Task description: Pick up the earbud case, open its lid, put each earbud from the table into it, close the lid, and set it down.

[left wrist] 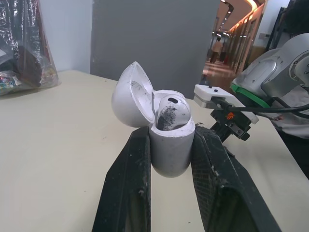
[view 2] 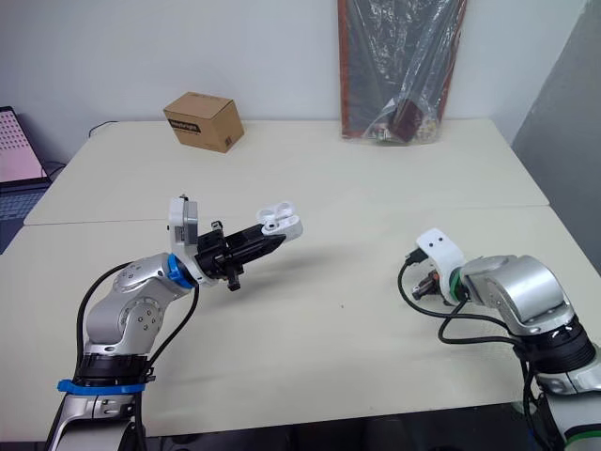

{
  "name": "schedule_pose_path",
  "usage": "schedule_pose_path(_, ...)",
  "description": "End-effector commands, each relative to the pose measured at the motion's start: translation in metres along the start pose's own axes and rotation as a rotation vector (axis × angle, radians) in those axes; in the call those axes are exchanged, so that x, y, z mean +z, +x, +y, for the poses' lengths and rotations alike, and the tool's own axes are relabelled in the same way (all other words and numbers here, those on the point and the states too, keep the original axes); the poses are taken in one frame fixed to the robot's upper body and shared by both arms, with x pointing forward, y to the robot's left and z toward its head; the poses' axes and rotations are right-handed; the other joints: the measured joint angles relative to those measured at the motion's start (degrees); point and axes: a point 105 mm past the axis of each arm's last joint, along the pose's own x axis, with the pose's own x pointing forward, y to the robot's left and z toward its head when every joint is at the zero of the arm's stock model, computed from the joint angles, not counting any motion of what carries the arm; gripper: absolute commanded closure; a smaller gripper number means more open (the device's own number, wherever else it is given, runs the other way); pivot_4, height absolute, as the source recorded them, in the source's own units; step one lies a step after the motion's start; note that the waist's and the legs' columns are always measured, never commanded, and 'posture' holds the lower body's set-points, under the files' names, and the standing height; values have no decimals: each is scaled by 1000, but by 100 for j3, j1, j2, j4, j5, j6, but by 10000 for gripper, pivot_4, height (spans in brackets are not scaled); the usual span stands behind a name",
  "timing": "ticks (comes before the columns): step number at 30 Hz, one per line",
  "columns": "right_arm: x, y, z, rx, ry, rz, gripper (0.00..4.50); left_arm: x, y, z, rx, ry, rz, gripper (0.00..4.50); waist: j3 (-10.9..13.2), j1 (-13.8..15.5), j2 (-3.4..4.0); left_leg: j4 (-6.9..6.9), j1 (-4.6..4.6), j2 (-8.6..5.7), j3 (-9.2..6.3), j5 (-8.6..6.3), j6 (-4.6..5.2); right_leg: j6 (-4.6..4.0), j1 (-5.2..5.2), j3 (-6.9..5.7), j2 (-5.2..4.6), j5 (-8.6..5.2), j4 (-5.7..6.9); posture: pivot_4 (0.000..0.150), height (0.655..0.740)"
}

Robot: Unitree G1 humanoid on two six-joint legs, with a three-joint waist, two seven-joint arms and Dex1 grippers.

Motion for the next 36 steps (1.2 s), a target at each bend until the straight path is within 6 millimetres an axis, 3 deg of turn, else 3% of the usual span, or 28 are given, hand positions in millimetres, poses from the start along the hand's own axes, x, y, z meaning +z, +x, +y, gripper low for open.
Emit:
schedule_pose_path(1, 10, 0, 7, 32, -39, -36, 44757, 10, 0, -2, -3, 45, -16, 37177, 0, -1, 0, 0, 0, 0, 0, 0, 0, 0, 0, 1, 0, 0, 0, 1500, 7400)
schedule_pose_path(11, 11, -1, 14, 76, -59, -26, 44757, 11, -1, -1, 0, 46, -17, 37177, 0, 0, 0, -1, -1, 0, 0, 0, 0, 0, -1, 0, -1, 0, 0, 1500, 7400)
schedule_pose_path(17, 19, -4, -5, -24, -85, -57, 44757, 10, 0, -1, -3, 45, -20, 37177, 0, 0, 0, -1, -1, 0, 0, 0, 0, 0, -1, 0, -1, 0, 0, 1500, 7400)
schedule_pose_path(20, 22, -9, -11, -35, -59, -57, 38985, 10, 0, -2, -4, 45, -22, 37177, 0, 7, 0, -1, -2, -1, 1, 0, 0, 0, -1, 0, -1, 0, 0, 1500, 7400)
schedule_pose_path(26, 27, -16, -9, -43, -16, -55, 17418, 8, 1, -2, -5, 42, -23, 37177, 0, 12, 0, -2, -8, -1, -1, 0, 0, -1, -7, -2, -2, 0, 0, 1500, 7400)
schedule_pose_path(36, 19, -23, 14, 75, 47, -51, 17418, 7, 2, -3, -8, 37, -22, 37177, 0, 13, 0, -2, -12, -3, -2, 0, 0, -1, -9, -3, -3, 0, 0, 1500, 7400)
